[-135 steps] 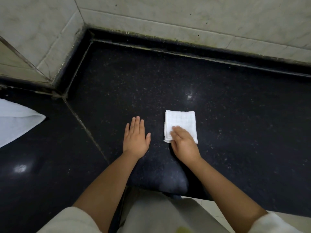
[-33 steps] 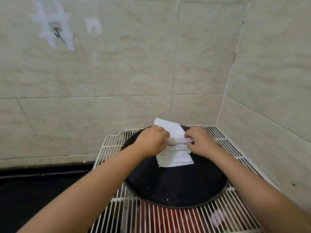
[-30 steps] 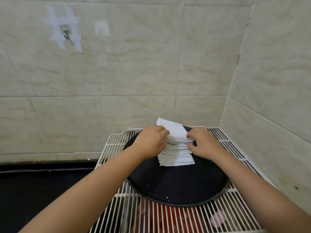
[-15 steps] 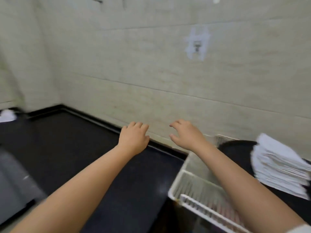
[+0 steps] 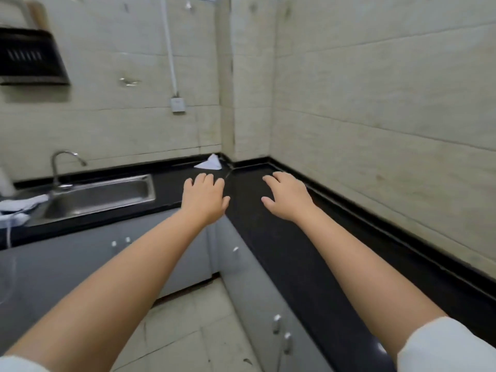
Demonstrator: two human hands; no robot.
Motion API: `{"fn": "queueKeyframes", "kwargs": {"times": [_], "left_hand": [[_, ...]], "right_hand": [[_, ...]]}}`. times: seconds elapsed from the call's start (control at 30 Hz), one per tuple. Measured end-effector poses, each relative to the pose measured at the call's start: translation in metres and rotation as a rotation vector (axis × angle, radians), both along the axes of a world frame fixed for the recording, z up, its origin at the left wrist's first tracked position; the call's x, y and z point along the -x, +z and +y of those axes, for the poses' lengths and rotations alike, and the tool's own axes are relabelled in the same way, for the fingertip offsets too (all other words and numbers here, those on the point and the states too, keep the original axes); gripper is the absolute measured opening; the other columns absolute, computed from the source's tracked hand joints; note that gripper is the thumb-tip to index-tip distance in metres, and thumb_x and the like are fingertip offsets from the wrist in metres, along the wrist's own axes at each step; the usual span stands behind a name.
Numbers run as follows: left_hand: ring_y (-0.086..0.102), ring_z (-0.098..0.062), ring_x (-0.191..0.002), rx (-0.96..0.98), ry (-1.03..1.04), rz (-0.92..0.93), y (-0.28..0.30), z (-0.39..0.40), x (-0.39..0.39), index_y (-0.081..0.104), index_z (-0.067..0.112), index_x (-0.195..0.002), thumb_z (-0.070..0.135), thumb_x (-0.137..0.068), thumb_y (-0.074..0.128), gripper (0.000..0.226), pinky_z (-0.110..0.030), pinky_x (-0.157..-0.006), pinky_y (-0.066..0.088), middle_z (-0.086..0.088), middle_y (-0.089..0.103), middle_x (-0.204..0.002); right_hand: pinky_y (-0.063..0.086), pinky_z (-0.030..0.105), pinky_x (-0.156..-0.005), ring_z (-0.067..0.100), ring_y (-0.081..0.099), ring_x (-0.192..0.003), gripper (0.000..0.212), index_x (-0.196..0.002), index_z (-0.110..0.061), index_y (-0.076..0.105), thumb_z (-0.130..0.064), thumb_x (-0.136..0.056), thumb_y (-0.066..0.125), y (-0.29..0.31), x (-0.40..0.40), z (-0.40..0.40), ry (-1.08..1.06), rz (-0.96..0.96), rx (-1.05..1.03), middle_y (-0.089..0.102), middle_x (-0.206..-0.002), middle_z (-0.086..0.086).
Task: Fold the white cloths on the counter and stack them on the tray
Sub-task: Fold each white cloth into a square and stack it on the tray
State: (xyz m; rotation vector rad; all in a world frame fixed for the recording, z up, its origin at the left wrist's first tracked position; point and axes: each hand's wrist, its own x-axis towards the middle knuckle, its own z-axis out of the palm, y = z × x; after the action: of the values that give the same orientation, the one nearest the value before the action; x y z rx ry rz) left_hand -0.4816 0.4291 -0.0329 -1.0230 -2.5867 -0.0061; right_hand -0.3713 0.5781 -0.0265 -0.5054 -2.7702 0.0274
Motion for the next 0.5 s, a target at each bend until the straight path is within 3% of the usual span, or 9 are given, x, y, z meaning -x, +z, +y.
{"fn": "queueKeyframes", "kwargs": {"times": [0.27, 0.5], "left_hand": [[-0.002, -0.028, -0.145, 0.073, 0.155, -0.110, -0.046, -0.040, 0.179, 0.016, 0.016, -0.147, 0.047, -0.098, 0.026, 0.059, -0.048, -0.115, 0.006, -0.014, 0.006, -0.156], [-0.011, -0.026, -0.144, 0.131, 0.200, -0.182, -0.069, 0.001, 0.365, 0.003, 0.016, -0.149, 0.049, -0.098, 0.023, 0.065, -0.045, -0.117, 0.001, -0.012, -0.006, -0.157]], "right_hand": [[0.010, 0.051, -0.115, 0.030, 0.002, -0.144, 0.059, -0.145, -0.023, 0.018, -0.039, -0.094, 0.041, -0.042, 0.206, -0.021, 0.107, -0.128, 0.052, 0.010, -0.155, 0.009], [0.003, 0.053, -0.115, 0.033, -0.010, -0.143, 0.065, -0.147, -0.026, 0.004, -0.045, -0.095, 0.036, -0.071, 0.408, 0.027, 0.128, -0.201, 0.088, -0.004, -0.157, 0.010]]}}
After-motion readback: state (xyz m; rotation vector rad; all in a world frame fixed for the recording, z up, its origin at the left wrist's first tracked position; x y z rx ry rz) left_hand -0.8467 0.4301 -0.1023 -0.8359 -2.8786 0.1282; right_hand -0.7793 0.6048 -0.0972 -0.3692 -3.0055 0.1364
